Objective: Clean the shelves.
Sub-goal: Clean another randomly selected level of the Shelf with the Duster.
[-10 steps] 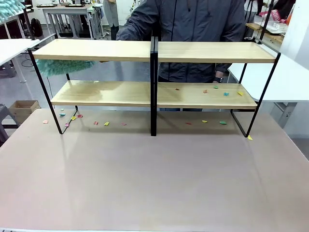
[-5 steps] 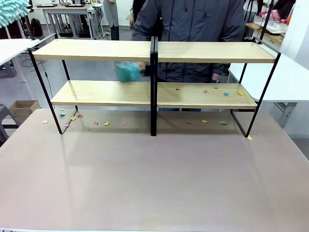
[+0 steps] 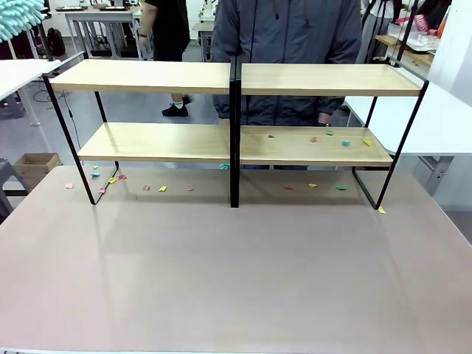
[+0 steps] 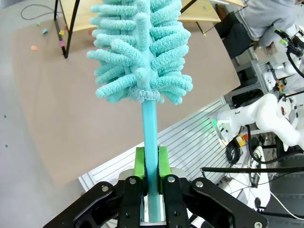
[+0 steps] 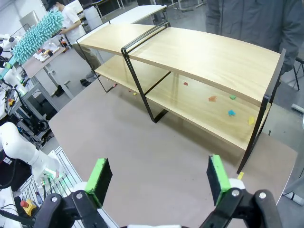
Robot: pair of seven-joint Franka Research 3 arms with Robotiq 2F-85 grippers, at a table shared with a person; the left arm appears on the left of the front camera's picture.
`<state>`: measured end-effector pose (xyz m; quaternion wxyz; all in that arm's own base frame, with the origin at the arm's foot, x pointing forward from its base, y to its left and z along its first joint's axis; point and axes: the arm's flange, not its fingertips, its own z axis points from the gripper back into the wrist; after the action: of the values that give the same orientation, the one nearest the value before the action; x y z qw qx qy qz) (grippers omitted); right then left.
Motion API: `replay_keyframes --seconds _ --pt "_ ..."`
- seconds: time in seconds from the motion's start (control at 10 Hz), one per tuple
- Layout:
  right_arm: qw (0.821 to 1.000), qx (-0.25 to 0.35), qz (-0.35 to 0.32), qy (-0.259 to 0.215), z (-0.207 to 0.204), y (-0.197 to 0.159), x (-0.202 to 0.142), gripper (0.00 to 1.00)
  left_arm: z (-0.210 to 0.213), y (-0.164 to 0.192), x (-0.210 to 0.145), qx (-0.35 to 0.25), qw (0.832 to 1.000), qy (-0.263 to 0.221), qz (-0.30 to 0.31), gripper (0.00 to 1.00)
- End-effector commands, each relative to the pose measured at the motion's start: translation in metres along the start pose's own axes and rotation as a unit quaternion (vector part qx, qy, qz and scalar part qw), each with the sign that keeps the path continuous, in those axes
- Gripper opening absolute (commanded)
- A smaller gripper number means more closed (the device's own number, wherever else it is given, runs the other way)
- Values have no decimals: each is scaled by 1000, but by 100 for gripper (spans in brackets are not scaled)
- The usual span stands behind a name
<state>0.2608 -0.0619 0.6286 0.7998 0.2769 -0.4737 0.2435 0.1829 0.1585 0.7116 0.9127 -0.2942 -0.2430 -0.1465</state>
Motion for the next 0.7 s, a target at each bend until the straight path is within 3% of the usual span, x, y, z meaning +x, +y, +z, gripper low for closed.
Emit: replay_keyframes --seconds 0.0,0.2,0.3,0.6 --pt "1000 1 0 0 -1 0 0 100 2 0 -1 5 1000 3 -11 13" --pt "1000 1 0 0 -1 0 0 100 0 0 0 0 1000 0 0 13" --pt "1000 1 0 0 -1 0 0 100 -23 -30 12 6 999 31 -27 13" --pt "1000 1 0 0 -1 0 0 100 -87 -100 17 -51 970 147 -188 13"
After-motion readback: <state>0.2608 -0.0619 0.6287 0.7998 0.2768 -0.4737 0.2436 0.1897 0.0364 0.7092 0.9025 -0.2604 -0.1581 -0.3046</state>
